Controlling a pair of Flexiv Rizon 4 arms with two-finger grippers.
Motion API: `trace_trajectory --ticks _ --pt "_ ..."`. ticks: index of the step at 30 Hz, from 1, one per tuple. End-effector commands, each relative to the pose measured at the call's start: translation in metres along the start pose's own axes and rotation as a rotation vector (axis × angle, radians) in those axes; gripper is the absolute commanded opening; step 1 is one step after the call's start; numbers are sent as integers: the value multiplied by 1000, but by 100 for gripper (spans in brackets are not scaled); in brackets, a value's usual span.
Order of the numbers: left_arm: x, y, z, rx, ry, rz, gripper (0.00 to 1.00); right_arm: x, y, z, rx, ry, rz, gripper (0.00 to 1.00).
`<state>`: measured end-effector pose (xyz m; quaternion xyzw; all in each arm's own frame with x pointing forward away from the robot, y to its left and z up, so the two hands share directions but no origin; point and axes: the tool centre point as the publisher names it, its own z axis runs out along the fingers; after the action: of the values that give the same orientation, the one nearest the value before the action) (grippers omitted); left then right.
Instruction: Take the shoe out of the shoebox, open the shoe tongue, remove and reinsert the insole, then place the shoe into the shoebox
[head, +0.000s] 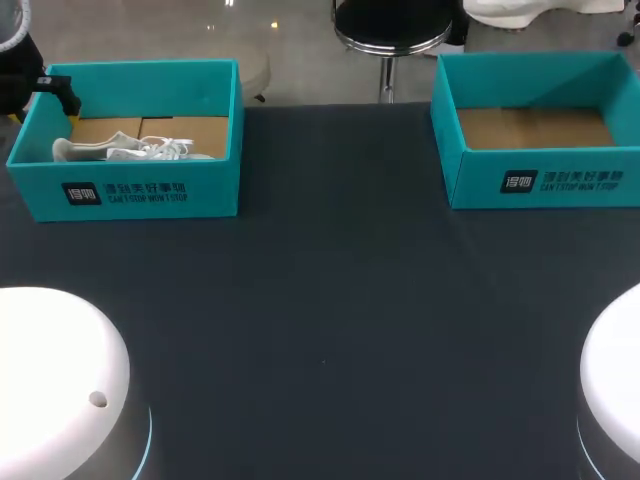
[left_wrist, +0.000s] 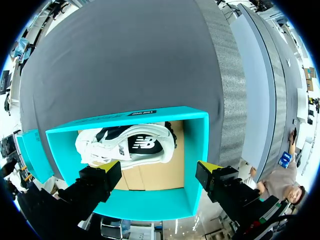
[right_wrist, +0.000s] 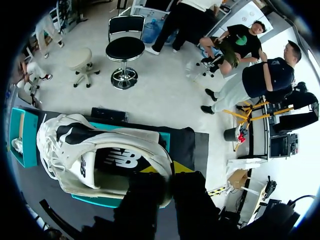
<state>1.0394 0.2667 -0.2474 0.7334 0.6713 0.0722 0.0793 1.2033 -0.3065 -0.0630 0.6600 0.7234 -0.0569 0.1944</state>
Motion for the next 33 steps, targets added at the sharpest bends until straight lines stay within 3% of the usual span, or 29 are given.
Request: trace_trajectory --ticks 1,13,23,33 --pt "0 -1 0 -2 2 1 100 -1 2 -2 5 2 1 0" --pt "0 -1 0 -2 2 1 100 -1 2 -2 5 2 1 0" --pt "0 -1 0 -2 2 1 100 30 -55 -14 -22 30 5 0" --pt "0 -1 0 -2 2 1 100 66 -125 -52 -52 38 -26 0"
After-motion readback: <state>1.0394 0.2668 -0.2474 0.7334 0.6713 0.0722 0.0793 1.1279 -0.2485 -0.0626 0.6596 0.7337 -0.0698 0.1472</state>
